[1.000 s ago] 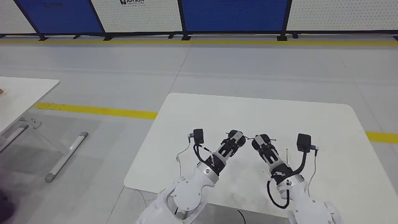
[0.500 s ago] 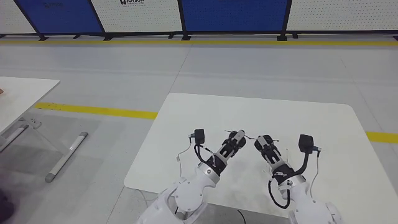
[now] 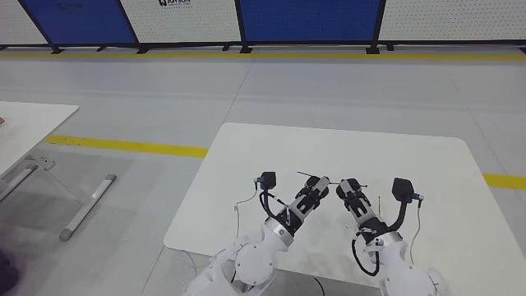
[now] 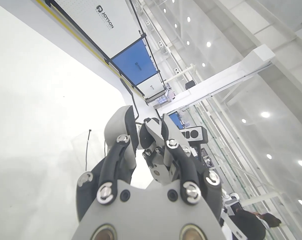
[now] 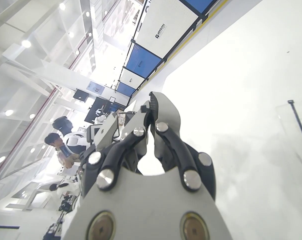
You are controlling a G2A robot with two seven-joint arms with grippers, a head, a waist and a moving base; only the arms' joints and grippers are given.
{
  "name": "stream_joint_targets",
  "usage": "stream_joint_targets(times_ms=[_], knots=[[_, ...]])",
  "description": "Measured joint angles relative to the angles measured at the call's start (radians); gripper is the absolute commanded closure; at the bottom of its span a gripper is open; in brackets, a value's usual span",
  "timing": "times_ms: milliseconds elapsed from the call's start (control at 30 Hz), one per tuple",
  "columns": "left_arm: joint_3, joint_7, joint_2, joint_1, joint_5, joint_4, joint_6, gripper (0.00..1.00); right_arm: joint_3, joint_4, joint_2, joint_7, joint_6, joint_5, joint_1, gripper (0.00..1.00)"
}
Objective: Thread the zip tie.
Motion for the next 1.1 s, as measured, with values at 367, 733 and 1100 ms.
stream_joint_targets(times_ms=[367, 733, 1100], knots=[[0.0, 0.003, -0.004, -0.012, -0.011, 0.023, 0.011, 0.93, 0.001, -0.002, 0.002, 0.001, -0.024, 0.007, -0.008, 1.0], [-0.003, 0.01, -0.006, -0.008, -0.005, 0.025, 0.016, 1.0, 0.001, -0.003, 0.003, -0.002, -0.03, 0.005, -0.011, 1.0], [-0.006, -0.018, -0.006, 0.001, -0.041, 0.009, -0.007, 1.0, -0.003, -0.001, 0.005, 0.031, -0.042, 0.009, -0.006, 1.0]])
